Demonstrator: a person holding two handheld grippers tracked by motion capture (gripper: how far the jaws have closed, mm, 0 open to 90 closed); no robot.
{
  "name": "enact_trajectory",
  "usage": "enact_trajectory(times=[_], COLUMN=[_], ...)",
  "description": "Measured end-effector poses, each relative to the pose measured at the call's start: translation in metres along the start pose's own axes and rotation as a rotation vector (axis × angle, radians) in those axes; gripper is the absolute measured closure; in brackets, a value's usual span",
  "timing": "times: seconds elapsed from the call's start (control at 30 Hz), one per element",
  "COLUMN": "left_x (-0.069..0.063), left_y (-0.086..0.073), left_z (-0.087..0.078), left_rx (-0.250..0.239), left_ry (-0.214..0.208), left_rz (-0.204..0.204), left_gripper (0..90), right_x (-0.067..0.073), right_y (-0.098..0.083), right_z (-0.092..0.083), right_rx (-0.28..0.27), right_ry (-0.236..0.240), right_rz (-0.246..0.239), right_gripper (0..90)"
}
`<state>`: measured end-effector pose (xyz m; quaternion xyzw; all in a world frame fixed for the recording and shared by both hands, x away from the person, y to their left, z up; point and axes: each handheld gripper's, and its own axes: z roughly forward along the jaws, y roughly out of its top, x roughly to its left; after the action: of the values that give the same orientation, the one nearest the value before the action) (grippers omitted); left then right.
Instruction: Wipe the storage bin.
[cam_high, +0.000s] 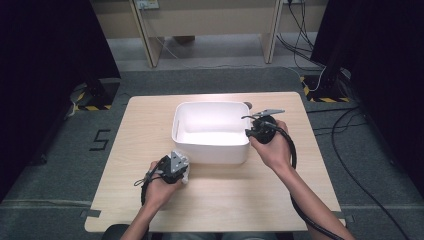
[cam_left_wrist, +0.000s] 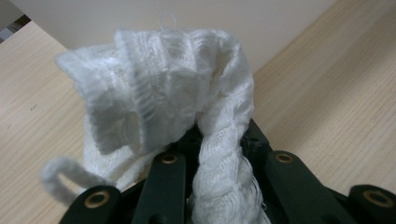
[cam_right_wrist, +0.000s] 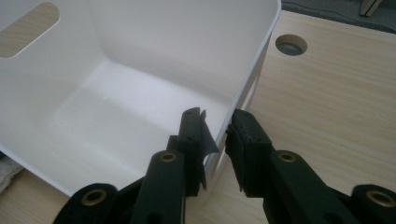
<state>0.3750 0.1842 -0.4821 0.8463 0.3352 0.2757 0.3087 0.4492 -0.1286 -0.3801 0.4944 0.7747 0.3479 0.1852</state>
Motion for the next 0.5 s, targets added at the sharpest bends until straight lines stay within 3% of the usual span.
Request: enact_trajectory(times=[0.5], left_x=[-0.001], left_y=[0.014], left_z=[-0.011], left_rx=[-0.069], left_ry=[0.004], left_rz=[-0.023], left_gripper=[75.4], right_x=[0.001], right_y=[0.0], right_z=[0.0], right_rx=[-0.006], right_ry=[0.005], right_rz=[-0.002], right_gripper=[74.6])
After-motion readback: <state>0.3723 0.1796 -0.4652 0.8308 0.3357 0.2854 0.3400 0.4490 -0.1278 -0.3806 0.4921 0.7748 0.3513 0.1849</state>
